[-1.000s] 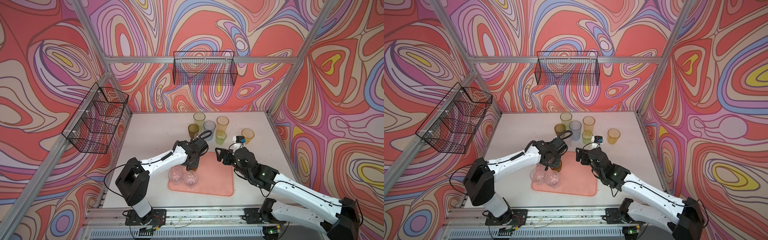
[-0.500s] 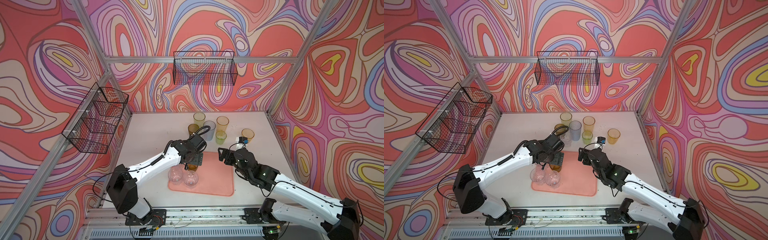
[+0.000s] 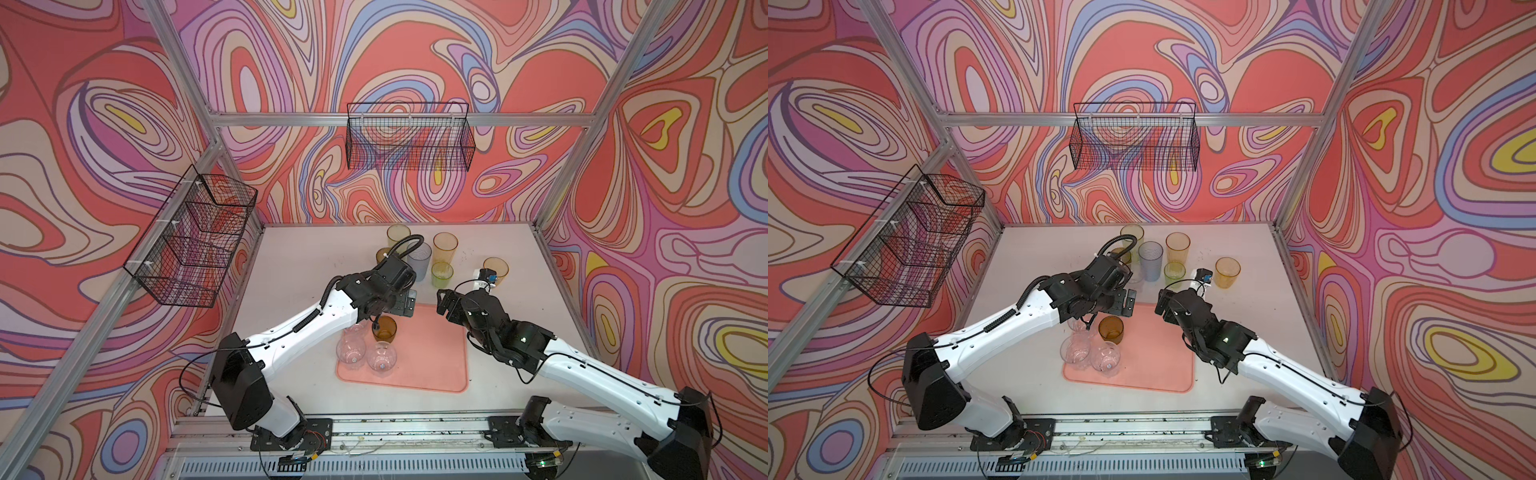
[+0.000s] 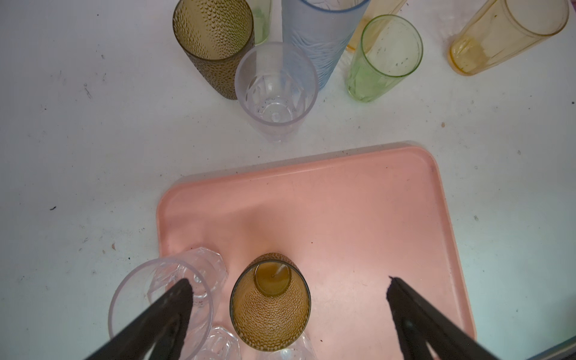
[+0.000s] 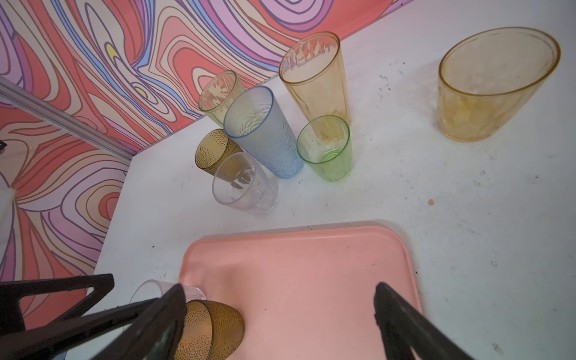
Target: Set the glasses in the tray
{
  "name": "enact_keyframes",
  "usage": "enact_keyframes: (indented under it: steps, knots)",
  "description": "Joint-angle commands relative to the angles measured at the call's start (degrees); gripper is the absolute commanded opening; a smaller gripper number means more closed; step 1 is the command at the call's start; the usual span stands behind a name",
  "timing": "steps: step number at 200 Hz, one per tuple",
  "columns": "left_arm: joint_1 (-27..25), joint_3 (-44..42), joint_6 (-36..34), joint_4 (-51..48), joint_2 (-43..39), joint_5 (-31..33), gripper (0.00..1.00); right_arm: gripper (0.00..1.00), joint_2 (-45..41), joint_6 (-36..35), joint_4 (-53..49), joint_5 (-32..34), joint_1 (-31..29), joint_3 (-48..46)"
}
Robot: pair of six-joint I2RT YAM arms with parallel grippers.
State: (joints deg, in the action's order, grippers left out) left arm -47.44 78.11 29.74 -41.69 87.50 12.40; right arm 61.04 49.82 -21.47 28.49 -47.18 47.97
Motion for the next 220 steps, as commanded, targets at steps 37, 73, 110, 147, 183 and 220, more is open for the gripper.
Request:
enact_keyframes:
  steps: [37,73,110,147,183,220]
  knots:
    - [1.64,-0.63,-3.26,2.17,-3.01,0.68,1.0,0.97,7.61,-0.77,-3.58,0.81,0.34,9.82]
    - [8.67,-1.82,0.25,4.4,-4.72,-10.29,1.0,0.97,13.31,-2.44,-6.15,1.27,1.49,16.3]
    - [12.99,8.07,3.21,1.88,-1.69,-16.17,1.0,0.97,16.28,-3.48,-5.92,-3.59,5.29,18.34]
    - [13.16,16.91,3.14,-1.35,-1.51,-15.16,1.0,0.97,15.84,-3.95,-9.49,-8.12,10.48,18.57]
    - [13.68,17.25,2.87,-0.57,-4.85,-18.23,1.0,0.97,13.83,-5.12,-14.54,-6.14,12.44,19.26]
    - [13.96,16.34,1.73,-0.94,-7.52,-19.87,1.0,0.97,10.71,-5.28,-15.93,-3.26,12.9,18.56]
